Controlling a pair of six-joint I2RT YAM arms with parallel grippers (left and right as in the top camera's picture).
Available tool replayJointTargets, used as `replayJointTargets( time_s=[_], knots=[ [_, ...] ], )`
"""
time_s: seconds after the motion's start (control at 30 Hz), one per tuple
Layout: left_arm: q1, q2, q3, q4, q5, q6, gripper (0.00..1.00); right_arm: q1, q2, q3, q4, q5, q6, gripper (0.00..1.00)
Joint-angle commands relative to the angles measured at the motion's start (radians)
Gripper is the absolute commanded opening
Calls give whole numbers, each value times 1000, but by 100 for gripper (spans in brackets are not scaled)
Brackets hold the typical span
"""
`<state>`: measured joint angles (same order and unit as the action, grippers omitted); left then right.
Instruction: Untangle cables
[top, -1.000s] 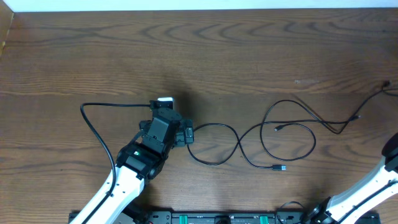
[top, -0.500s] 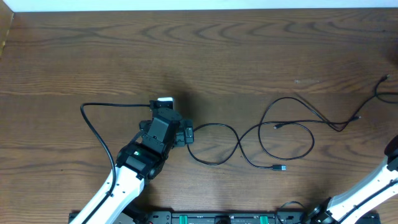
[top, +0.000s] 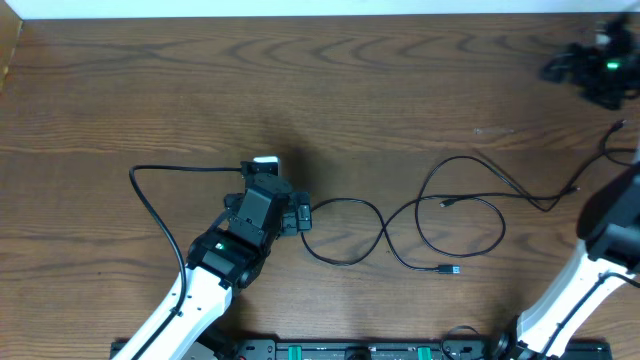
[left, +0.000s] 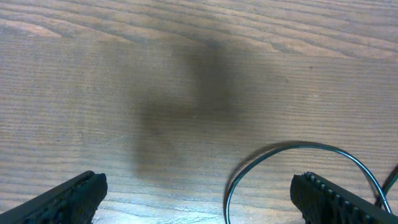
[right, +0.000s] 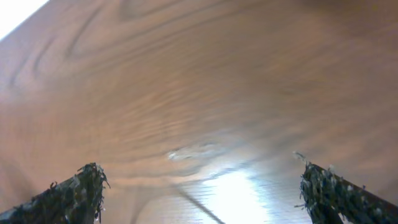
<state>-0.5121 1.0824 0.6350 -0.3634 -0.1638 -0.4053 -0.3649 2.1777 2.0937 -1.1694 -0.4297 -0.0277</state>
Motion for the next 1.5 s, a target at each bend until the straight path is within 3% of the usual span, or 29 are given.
replayJointTargets(
  time_s=[0.0, 0.1, 0.2, 0.27, 0.33, 0.63, 0.97, 1.27, 1.3, 1.33, 1.43, 1.47],
  knots=[
    [5, -3, 11, -3, -13, 12, 100, 110, -29, 15, -71, -29, -319, 99],
    [5, -3, 10, -3, -13, 12, 100, 185, -29, 14, -163, -24, -512, 99],
    [5, -3, 11, -3, -13, 12, 100, 237, -29, 14, -243, 44, -614, 97],
    [5, -3, 10, -3, -13, 12, 100, 264, -29, 12, -279, 117, -632, 95],
    [5, -3, 10, -3, -13, 12, 100, 281, -29, 12, -310, 142, -632, 99],
    [5, -3, 11, -3, -13, 12, 100, 333, -28, -42, -512, 80, -642, 99],
    [5, -3, 10, -3, -13, 12, 100, 396, -28, -248, -389, 123, -619, 99],
    [5, -3, 10, -3, -13, 12, 100, 396, -28, -323, -318, 132, -642, 99],
    [5, -3, 10, -3, -13, 12, 100, 396, -28, -329, -318, 132, -644, 97],
    [5, -3, 11, -3, -13, 12, 100, 396, -28, -334, -318, 132, -644, 86],
    [5, -3, 11, -3, -13, 12, 100, 397, -28, -343, -325, 131, -643, 50],
    [5, -3, 10, -3, -13, 12, 100, 397, -28, -348, -327, 132, -643, 32]
  ],
)
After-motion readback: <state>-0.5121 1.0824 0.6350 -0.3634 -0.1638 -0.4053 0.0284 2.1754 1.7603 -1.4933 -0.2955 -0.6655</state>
